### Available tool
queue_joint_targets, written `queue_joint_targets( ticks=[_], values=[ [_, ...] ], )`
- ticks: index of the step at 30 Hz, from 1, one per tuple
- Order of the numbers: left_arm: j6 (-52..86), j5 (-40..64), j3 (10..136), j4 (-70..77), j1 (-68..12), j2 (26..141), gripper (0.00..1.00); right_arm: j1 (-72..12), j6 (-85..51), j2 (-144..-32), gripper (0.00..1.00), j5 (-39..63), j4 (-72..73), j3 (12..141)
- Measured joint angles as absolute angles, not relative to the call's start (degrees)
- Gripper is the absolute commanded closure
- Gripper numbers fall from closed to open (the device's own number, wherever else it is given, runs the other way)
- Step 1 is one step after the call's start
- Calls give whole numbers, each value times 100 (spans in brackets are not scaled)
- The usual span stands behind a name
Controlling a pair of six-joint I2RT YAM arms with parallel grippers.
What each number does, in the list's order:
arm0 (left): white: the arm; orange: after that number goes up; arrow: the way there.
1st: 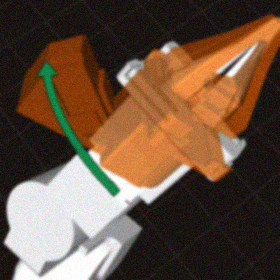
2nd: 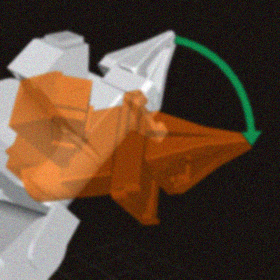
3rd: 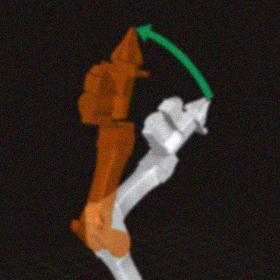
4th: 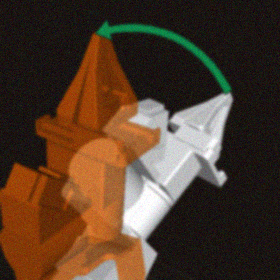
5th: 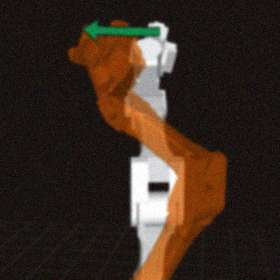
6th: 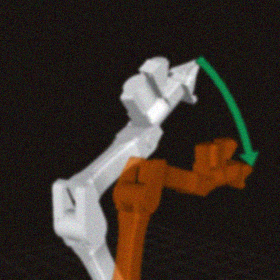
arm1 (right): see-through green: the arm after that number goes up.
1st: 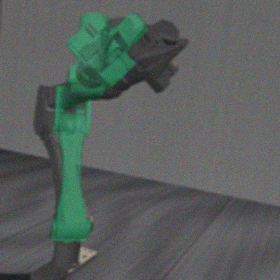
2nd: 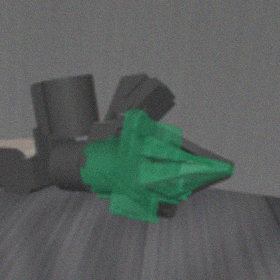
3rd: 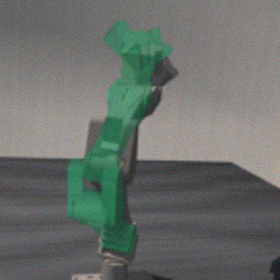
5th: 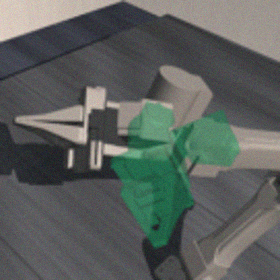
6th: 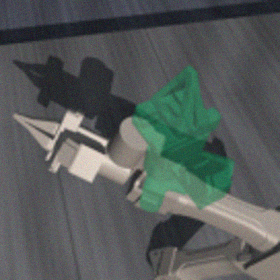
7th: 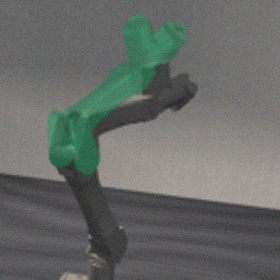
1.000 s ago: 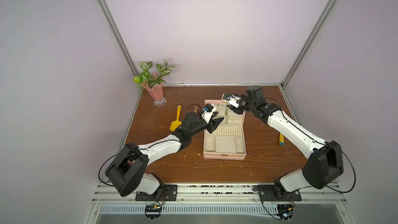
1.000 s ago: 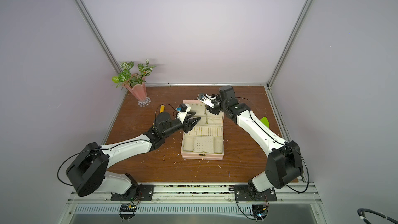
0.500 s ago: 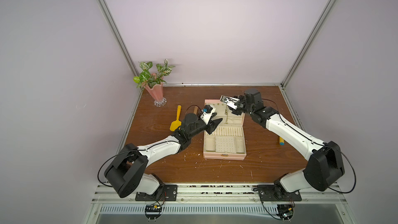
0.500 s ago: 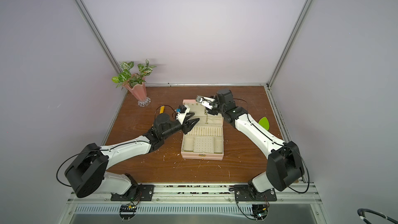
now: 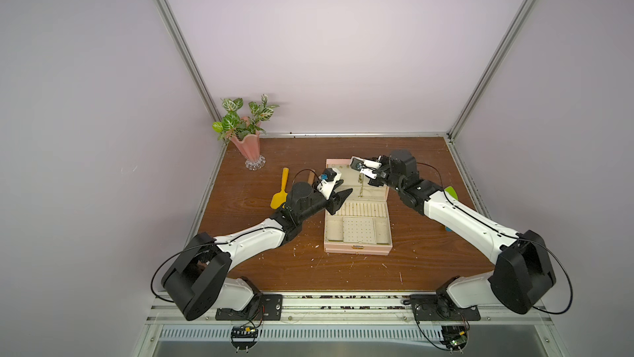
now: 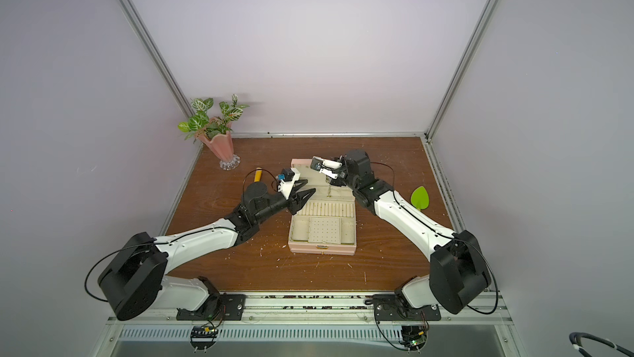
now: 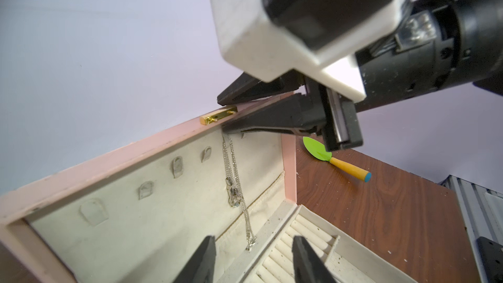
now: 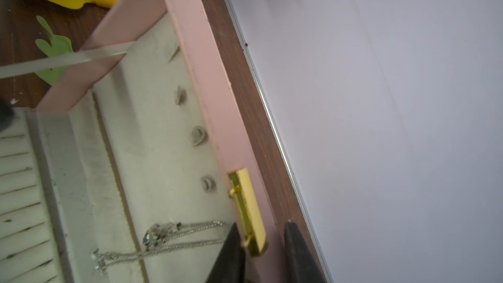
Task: Put jewelry chain into jewelry box
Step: Close the fastener on the jewelry box, then open the storage slot of the jewelry box.
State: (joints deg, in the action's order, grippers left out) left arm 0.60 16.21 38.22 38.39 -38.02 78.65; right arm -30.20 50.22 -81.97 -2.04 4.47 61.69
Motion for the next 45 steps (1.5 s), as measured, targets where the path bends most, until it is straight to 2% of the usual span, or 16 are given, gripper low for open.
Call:
queue_joint_targets(
  ticks=[7, 14, 21, 28, 36, 45],
  values=[
    [-456, 1520, 3942, 3247, -3802, 7706, 51, -3037, 4716, -7819, 36, -43, 419, 5857],
    [-1269, 1352, 4576, 2204, -3800, 7752, 53, -3037, 3752, -6700, 19, 239, 746, 5485],
    [-2008, 646, 5308, 1439, -4104, 8503, 59, -3037, 1861, -5588, 18, 301, 1691, 4211],
    [-2386, -34, 5474, 1131, -4316, 9153, 61, -3037, 429, -5022, 18, 252, 1815, 2827],
    [-2703, -589, 5474, 1411, -4320, 9244, 59, -3037, -384, -4838, 17, 281, 2045, 2237],
    [-2812, -661, 5461, 1555, -4342, 9465, 65, -3037, -692, -5103, 17, 259, 2351, 2117]
  ],
)
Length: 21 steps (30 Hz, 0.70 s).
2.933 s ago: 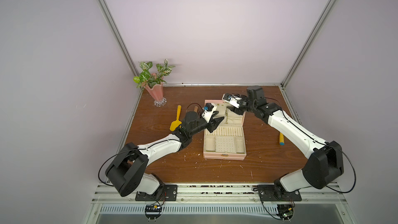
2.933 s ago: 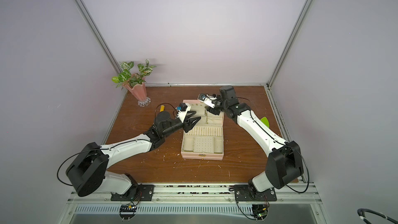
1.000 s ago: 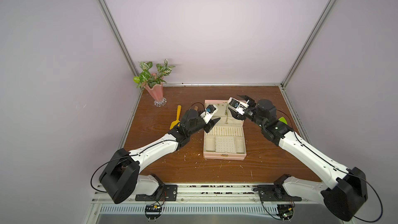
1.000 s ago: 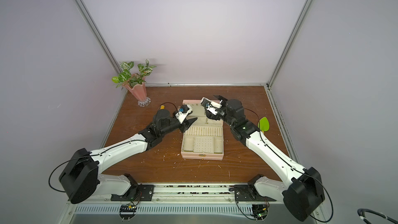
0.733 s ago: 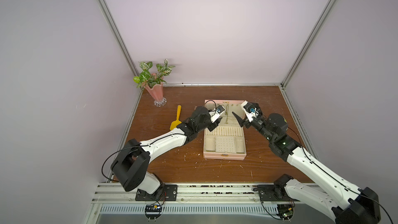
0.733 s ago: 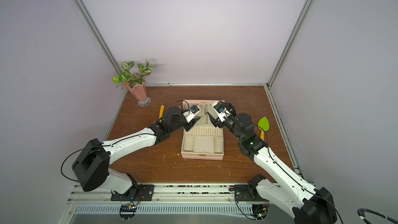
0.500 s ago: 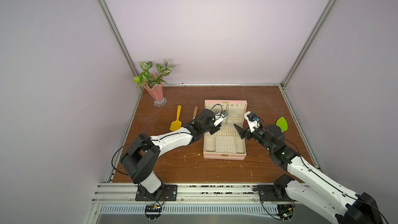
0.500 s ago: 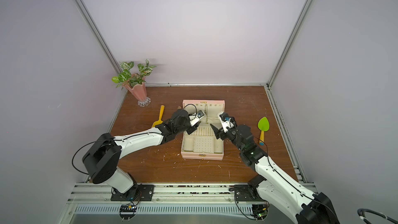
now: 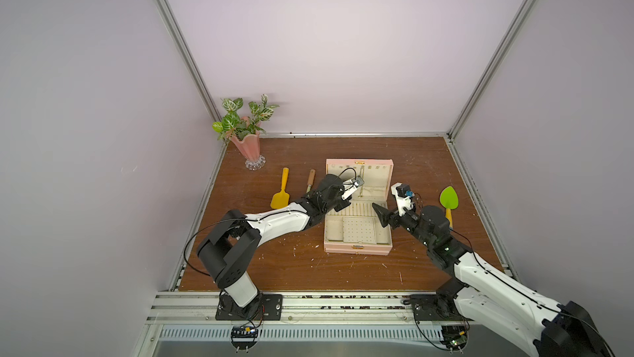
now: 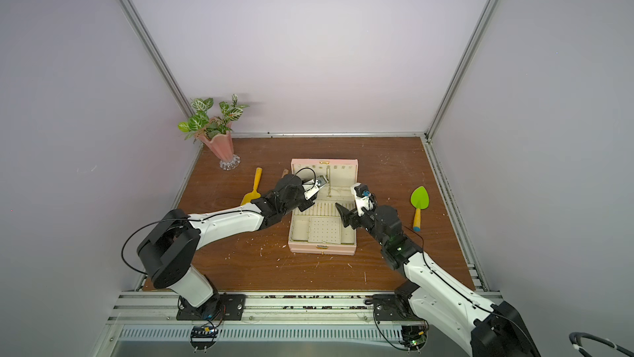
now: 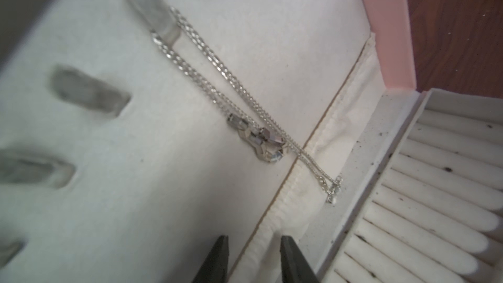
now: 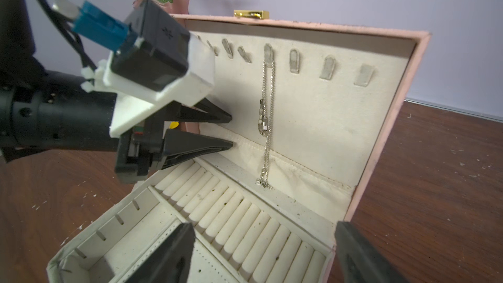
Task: Put jewelry chain into jewelry box
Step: Open the storage slot of the jewelry box.
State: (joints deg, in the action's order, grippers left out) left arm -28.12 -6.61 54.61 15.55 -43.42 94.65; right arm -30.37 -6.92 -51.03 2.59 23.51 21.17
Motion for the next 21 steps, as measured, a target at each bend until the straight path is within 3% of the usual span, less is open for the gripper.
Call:
queue_joint_targets(
  ticks=[8, 15, 19, 21],
  values=[
    [-2742, -716, 5376, 1730, -4355, 9564, 76, -3037, -766, -5181, 17, 276, 2467, 2117],
    [-2727, -816, 5354, 1925, -4357, 9692, 98, -3037, -888, -5282, 17, 377, 2526, 2117],
    [-2681, -825, 5188, 2202, -4357, 9684, 99, -3037, -1278, -5358, 19, 285, 2624, 2117],
    [-2620, -797, 5033, 2370, -4357, 9625, 99, -3037, -1619, -5413, 26, 198, 2692, 2117]
  ],
)
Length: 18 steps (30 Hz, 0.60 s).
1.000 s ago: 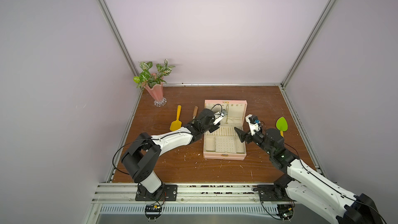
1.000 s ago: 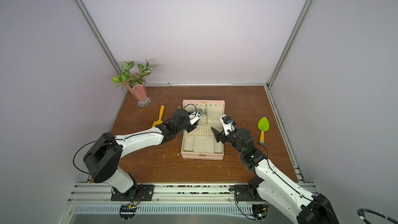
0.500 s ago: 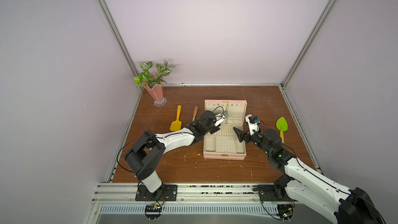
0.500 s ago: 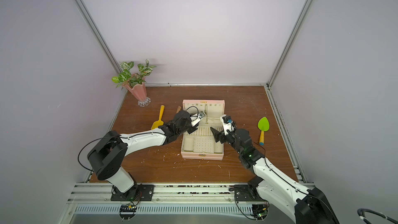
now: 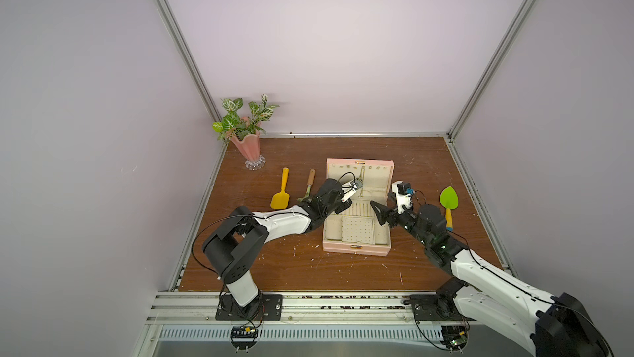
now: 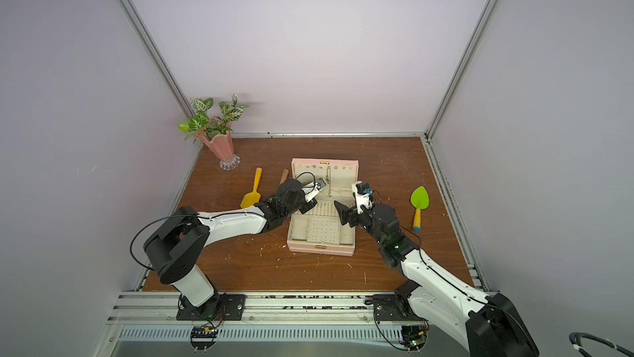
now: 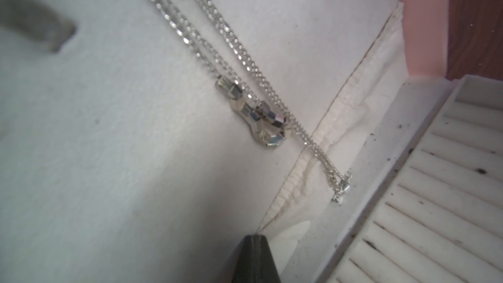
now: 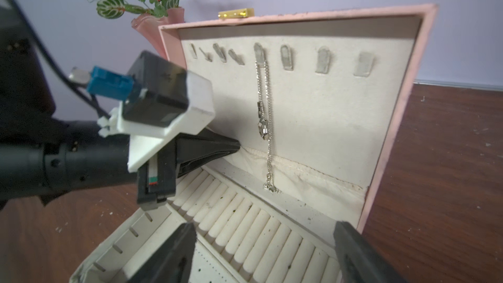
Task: Put jewelry chain into jewelry box
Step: Open the storage slot of the jewelry box.
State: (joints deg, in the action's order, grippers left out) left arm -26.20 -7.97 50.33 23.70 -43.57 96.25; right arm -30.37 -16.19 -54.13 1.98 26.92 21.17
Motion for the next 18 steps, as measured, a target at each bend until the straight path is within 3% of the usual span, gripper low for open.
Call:
queue_joint_targets(
  ticks=[5, 12, 15, 18],
  values=[
    [-2427, -486, 4633, 2707, -4357, 9373, 99, -3166, -2425, -5859, 38, 121, 2788, 2233],
    [-2276, -191, 4305, 3151, -4351, 9312, 99, -3789, -3242, -6565, 46, -320, 2622, 2978],
    [-2270, -145, 4211, 3326, -4342, 9312, 99, -3911, -3544, -6722, 58, -548, 2622, 3190],
    [-2265, -108, 4134, 3459, -4338, 9303, 99, -3933, -3701, -7017, 62, -650, 2574, 3433]
  ],
)
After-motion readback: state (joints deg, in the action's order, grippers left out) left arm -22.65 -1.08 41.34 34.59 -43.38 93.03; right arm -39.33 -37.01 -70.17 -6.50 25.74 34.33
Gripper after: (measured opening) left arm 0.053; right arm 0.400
